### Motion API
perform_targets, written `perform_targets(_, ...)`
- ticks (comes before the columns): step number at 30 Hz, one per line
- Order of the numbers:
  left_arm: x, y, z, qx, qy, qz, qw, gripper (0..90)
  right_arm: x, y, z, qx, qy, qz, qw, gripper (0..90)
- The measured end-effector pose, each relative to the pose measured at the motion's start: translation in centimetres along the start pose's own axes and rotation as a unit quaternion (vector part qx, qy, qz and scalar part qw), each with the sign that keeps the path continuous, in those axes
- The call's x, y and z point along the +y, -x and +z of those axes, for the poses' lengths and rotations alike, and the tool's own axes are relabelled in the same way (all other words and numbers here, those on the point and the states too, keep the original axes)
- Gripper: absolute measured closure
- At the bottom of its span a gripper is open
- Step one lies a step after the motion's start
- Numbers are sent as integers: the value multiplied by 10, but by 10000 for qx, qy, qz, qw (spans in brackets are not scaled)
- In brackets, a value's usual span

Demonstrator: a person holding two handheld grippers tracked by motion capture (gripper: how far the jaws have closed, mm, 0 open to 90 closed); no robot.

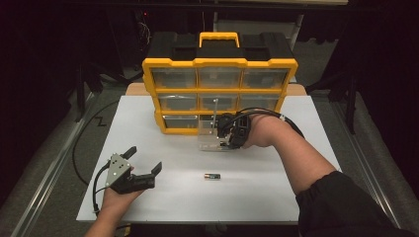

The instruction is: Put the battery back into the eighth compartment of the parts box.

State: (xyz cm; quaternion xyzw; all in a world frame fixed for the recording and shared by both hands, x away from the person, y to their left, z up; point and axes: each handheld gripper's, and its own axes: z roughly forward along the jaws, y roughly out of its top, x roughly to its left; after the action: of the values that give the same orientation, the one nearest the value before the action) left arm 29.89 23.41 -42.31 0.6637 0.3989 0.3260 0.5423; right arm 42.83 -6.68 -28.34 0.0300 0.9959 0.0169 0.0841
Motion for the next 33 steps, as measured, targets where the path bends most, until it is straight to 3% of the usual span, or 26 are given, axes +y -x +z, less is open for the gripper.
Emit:
perform_targets(19,0,0,0,2,40,-33,10000,12,10,17,-1,-77,-5,46,10000,787)
perform_targets(33,0,-1,-1,-8,47,-38,10000,12,7,32,5,-151,6,192,9997,787)
